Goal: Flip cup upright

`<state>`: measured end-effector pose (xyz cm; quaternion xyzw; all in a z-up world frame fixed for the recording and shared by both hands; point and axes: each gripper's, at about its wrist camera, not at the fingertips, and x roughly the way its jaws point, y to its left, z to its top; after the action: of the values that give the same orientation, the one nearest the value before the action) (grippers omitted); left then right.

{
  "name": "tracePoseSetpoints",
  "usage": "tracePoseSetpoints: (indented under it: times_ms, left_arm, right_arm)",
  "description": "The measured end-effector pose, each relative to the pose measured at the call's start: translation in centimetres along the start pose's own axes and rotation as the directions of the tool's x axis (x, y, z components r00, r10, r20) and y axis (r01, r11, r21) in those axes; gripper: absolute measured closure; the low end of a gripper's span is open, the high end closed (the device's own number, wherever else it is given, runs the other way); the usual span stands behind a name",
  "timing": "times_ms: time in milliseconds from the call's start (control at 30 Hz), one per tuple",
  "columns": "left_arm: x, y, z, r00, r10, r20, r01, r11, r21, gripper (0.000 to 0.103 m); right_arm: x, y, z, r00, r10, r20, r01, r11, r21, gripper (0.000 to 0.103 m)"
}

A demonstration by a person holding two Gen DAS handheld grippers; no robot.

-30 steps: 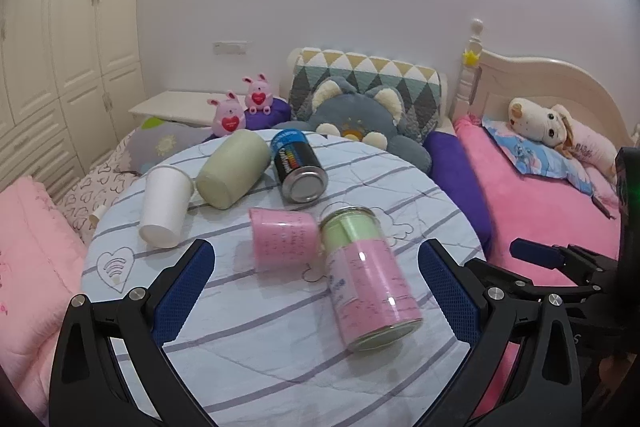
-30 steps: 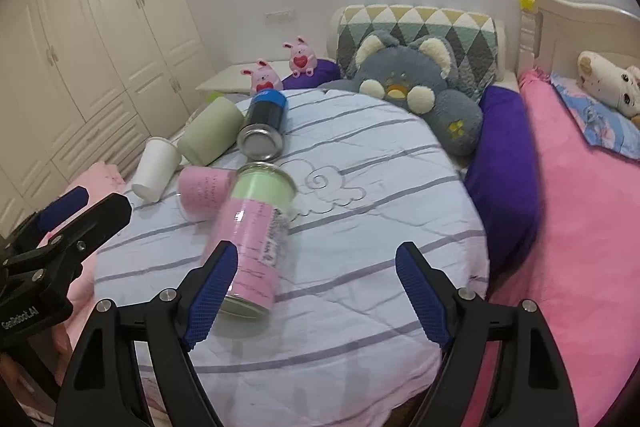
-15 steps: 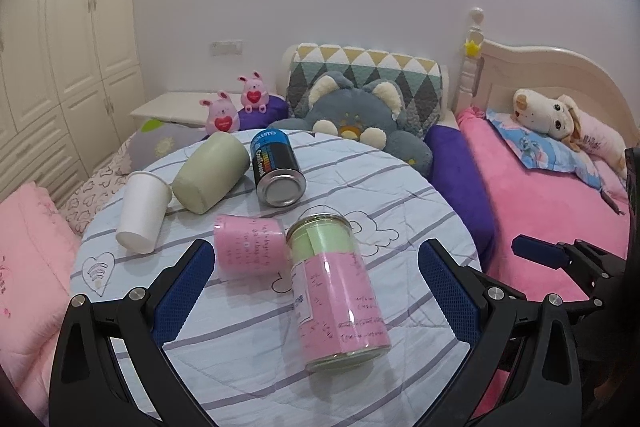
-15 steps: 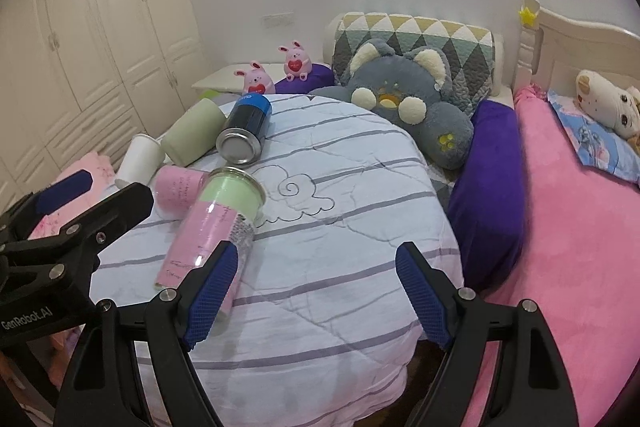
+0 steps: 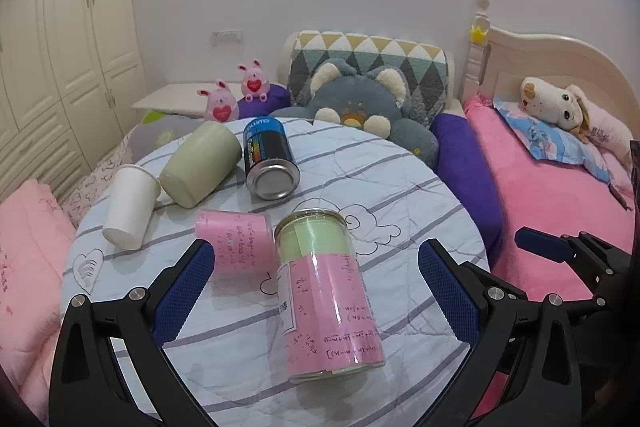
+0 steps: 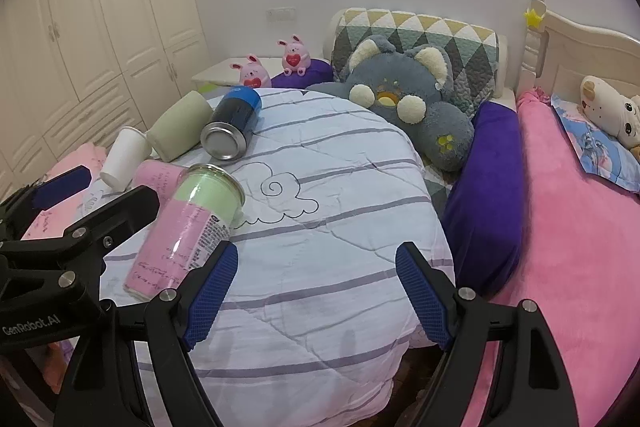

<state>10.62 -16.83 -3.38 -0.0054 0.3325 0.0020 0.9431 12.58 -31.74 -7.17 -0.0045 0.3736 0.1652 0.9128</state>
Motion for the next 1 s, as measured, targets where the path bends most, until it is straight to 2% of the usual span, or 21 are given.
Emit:
tracePoseSetpoints:
  times_ms: [100, 233, 333, 467, 567, 633, 667, 733, 833, 933, 1000]
  left_arm:
    - [1.2, -0.1, 0.2, 0.999, -0.009, -0.038, 0.009, 1.0, -0.004, 0.0]
    - [3.6, -0.4, 0.2, 0.991, -0.002, -0.131, 0.001, 1.0, -0.008, 0.0]
    - [5.4, -0.4, 0.0, 0.98, -0.009, -0.2, 0.004, 1.0, -0.023, 0.0]
    - [8.0, -0.1, -0.4, 0.952, -0.043, -0.304, 0.027, 0.998, -0.059, 0.0]
    - [8.6, -0.1, -0.5, 0.951, -0.038, -0.308, 0.017, 0.997, -0.071, 0.001]
    - [9.0, -0.2, -0.5, 0.945, -0.052, -0.323, 0.03, 0.997, -0.074, 0.006]
    - [9.4, -0.1, -0.7, 0.939, -0.054, -0.34, 0.029, 0.996, -0.08, 0.013]
    - [10.0, 0.0, -0.7, 0.928, -0.061, -0.369, 0.029, 0.995, -0.092, 0.013]
    - [10.7, -0.1, -0.8, 0.923, -0.052, -0.382, 0.021, 0.996, -0.086, 0.014]
    - [10.5, -0.1, -0.8, 0.925, -0.063, -0.374, 0.034, 0.996, -0.084, 0.032]
    - [10.1, 0.2, -0.7, 0.926, -0.098, -0.364, 0.067, 0.993, -0.096, 0.032]
  right_arm:
    - [0.4, -0.2, 0.0, 1.0, -0.003, -0.012, 0.003, 1.0, -0.003, 0.02]
    - [1.0, -0.3, -0.2, 0.999, -0.024, -0.03, 0.023, 1.0, -0.016, 0.02]
    - [1.4, -0.5, -0.3, 0.999, -0.029, -0.043, 0.028, 0.999, -0.019, 0.02]
    - [1.9, -0.7, -0.4, 0.998, -0.035, -0.057, 0.033, 0.999, -0.032, 0.02]
    - [2.2, -1.0, -0.5, 0.997, -0.038, -0.066, 0.036, 0.999, -0.039, 0.02]
    - [2.5, -1.2, -0.5, 0.997, -0.037, -0.073, 0.034, 0.999, -0.039, 0.02]
    - [2.7, -1.3, -0.5, 0.997, -0.034, -0.076, 0.031, 0.999, -0.037, 0.02]
    - [2.9, -1.5, -0.5, 0.996, -0.029, -0.079, 0.026, 0.999, -0.034, 0.02]
    - [3.2, -1.6, -0.5, 0.996, -0.021, -0.087, 0.018, 0.999, -0.034, 0.02]
    - [3.5, -1.4, -0.4, 0.995, -0.012, -0.095, 0.008, 0.999, -0.044, 0.02]
    - [3.5, -1.2, -0.4, 0.995, -0.008, -0.096, 0.003, 0.999, -0.049, 0.02]
